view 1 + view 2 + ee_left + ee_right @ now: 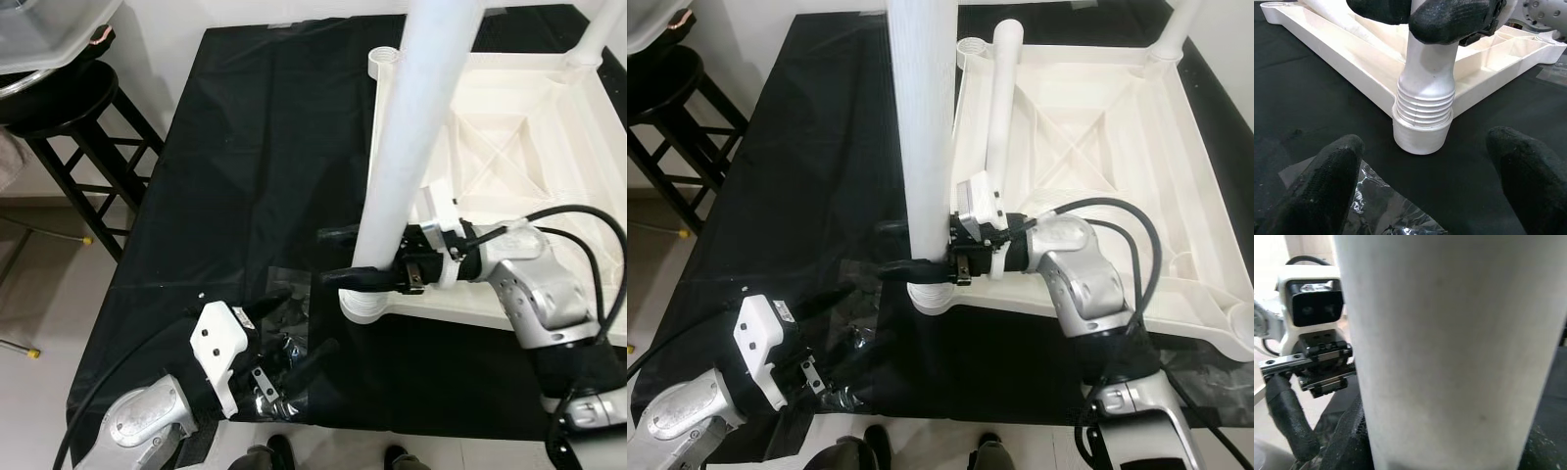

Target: Building children table

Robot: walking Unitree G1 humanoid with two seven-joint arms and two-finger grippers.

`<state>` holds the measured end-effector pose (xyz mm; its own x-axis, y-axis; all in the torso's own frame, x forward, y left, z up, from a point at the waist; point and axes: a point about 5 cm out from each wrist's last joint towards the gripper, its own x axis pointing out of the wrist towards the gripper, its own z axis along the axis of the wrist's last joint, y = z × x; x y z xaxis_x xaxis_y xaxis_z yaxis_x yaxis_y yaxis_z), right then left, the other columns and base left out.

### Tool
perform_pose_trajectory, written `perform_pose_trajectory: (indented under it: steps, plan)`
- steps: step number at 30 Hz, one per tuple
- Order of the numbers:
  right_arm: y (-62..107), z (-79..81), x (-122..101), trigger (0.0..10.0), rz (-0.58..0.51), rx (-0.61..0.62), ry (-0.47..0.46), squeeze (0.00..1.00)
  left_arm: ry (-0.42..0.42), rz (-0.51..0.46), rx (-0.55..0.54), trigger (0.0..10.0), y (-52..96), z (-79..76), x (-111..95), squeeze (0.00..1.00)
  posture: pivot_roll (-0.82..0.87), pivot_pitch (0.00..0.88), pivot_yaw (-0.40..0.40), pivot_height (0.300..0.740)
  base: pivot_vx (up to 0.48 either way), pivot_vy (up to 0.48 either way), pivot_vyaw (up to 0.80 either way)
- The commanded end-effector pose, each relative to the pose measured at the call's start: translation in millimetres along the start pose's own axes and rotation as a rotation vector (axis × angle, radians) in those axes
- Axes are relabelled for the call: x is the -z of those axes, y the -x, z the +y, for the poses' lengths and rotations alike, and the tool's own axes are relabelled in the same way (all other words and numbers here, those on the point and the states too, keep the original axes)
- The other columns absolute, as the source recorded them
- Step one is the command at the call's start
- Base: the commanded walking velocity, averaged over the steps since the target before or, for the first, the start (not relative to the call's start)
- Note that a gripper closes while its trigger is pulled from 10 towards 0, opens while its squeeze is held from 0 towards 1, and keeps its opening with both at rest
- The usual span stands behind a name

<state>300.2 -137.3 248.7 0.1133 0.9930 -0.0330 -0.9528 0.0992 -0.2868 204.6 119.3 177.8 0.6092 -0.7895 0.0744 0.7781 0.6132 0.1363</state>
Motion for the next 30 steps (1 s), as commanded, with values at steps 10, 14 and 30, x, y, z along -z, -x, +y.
perform_pose_trajectory:
  steps: [10, 14, 30]
  plan:
    - [3.0, 11.0, 37.9, 10.0, 0.129, 0.104, -0.169, 0.00, 0.007, 0.031, 0.001, 10.0, 3.3, 1.6, 4.5, 0.00, -0.03, 0.343, 0.092, 0.740, 0.000, 0.000, 0.00]
    - [-7.0, 14.0, 50.5, 10.0, 0.211, 0.389, -0.267, 0.00, 0.004, 0.032, -0.008, 10.0, 4.8, 1.7, 3.9, 0.00, -0.03, 0.342, 0.080, 0.740, 0.000, 0.000, 0.00]
    - [-20.0, 59.7, 63.2, 10.0, 0.313, 1.082, -0.336, 0.00, -0.032, 0.010, -0.019, 10.0, -0.4, 16.5, -0.1, 0.00, -0.05, 0.292, 0.093, 0.740, 0.000, 0.000, 0.00]
